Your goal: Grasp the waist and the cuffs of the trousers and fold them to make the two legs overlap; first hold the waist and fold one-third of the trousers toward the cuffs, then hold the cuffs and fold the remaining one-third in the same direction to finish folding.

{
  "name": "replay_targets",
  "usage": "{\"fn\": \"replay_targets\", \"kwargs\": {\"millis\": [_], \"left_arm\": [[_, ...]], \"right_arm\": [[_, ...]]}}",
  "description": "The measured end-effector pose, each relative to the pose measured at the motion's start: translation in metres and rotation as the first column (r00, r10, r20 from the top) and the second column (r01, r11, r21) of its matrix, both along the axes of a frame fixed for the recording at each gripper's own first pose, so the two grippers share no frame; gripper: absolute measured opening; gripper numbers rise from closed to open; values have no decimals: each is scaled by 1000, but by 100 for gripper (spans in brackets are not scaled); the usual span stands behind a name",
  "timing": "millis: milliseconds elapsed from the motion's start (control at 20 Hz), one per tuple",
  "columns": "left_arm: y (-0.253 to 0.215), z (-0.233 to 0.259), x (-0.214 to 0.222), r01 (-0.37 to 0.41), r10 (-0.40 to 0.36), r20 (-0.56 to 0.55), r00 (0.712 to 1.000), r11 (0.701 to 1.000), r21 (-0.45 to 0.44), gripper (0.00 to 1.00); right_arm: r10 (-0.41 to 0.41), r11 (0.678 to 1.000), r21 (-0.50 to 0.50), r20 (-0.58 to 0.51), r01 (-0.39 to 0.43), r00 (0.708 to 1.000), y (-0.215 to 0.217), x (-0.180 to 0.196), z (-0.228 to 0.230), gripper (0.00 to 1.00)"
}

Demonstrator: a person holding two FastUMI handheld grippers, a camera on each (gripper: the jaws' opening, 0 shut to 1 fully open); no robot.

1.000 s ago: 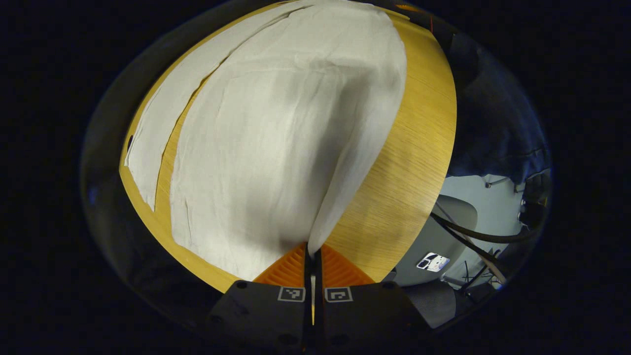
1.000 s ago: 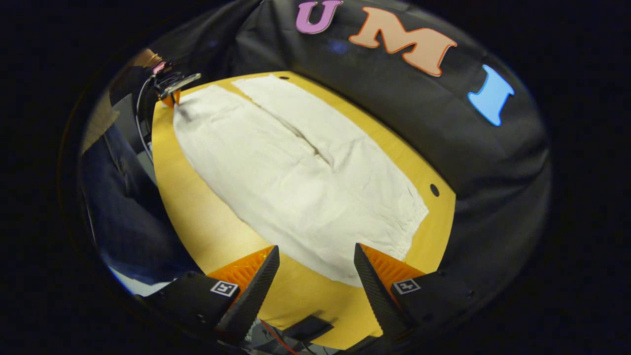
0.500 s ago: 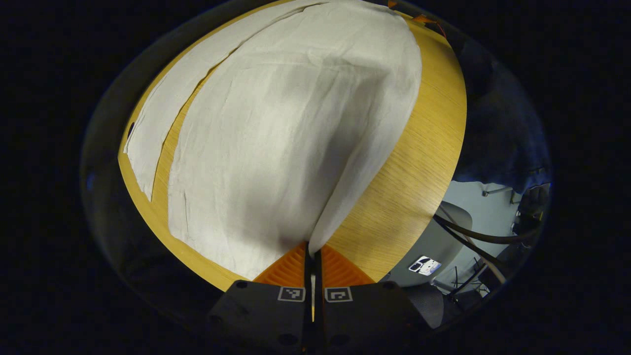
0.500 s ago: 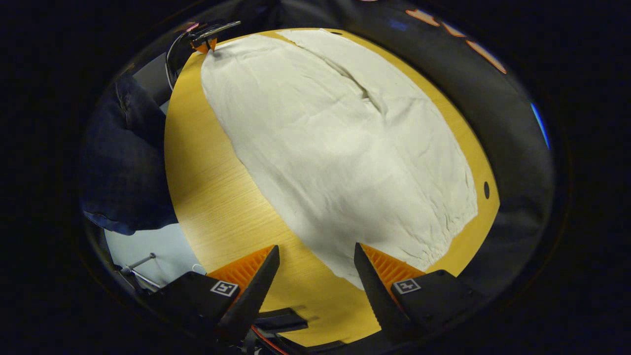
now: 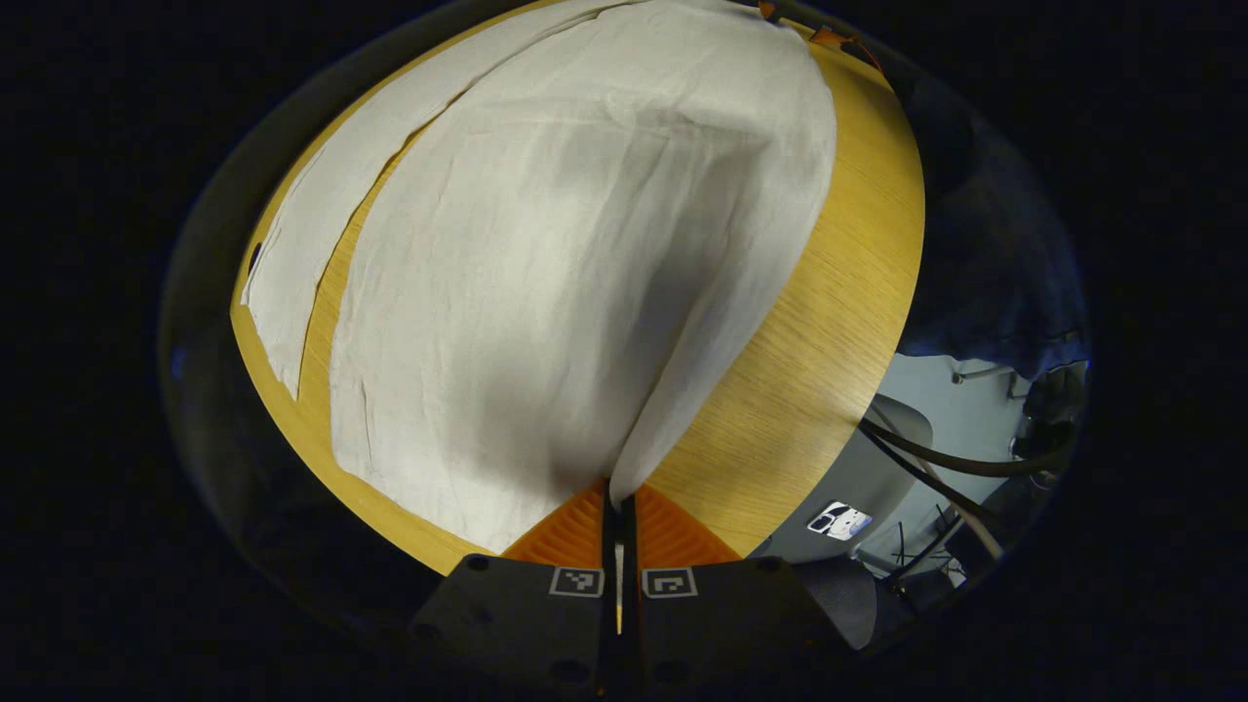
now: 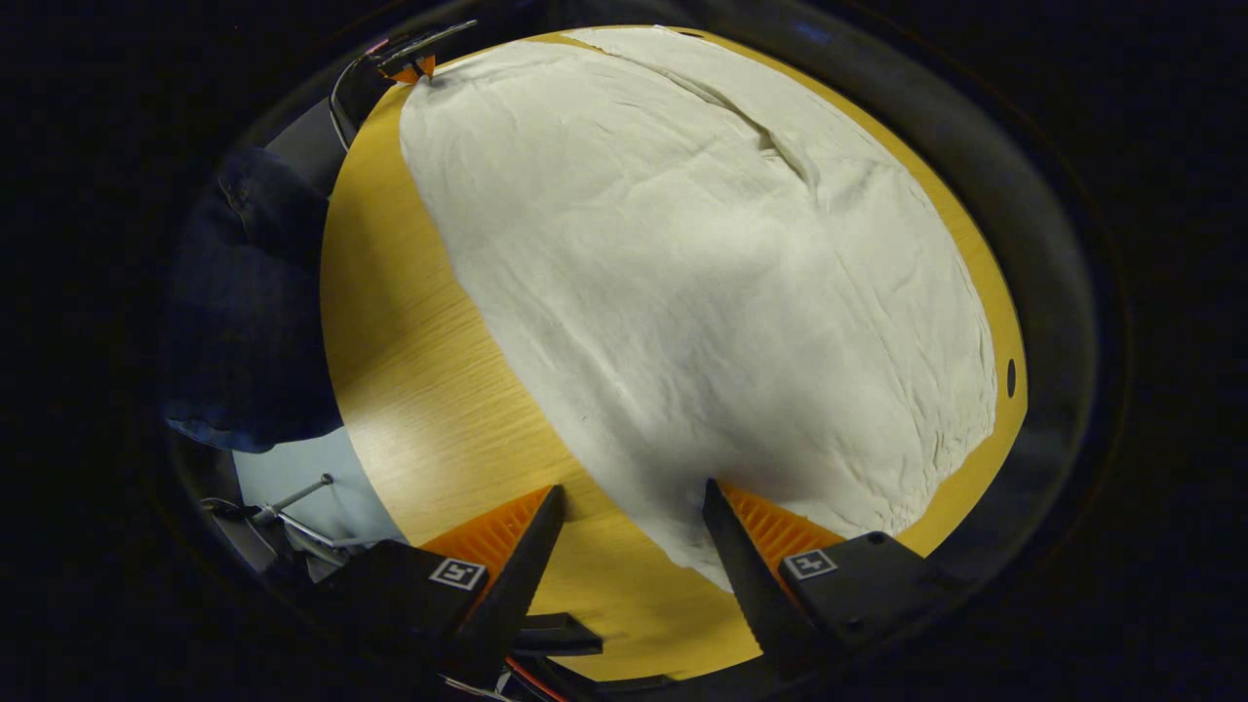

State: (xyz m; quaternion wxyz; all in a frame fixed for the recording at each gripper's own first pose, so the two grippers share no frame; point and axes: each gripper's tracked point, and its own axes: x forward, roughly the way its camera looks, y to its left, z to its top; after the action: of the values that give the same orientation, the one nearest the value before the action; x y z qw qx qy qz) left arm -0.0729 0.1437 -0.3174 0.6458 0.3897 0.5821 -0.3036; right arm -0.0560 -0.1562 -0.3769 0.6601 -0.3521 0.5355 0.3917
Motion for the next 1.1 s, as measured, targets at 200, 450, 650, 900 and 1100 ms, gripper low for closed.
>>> {"fn": "replay_targets", "kwargs": {"millis": [200,450,650,900,1100], "left_arm": [[1,0,1,-3,3,-13,1000,1000,5,0],[3,-1,2,-28,28,3,1000,1000,-11,0],[3,-1,2,-33,33,2,999,999,-14,0],[3,-2,3,-39,39,-11,999,999,-17,0],[6,-2,5,-63,63,14,998,998,-22,0]], "right_arm": [[-34,998,-45,-19,33,999,-1,1,0,92],[-71,995,-66,-8,71,997,-4,11,1,53],[-83,993,-76,42,85,996,-8,19,4,14],[-101,992,-75,37,103,994,-9,19,3,9],[-148,984,-85,84,155,985,-9,21,5,8]]}}
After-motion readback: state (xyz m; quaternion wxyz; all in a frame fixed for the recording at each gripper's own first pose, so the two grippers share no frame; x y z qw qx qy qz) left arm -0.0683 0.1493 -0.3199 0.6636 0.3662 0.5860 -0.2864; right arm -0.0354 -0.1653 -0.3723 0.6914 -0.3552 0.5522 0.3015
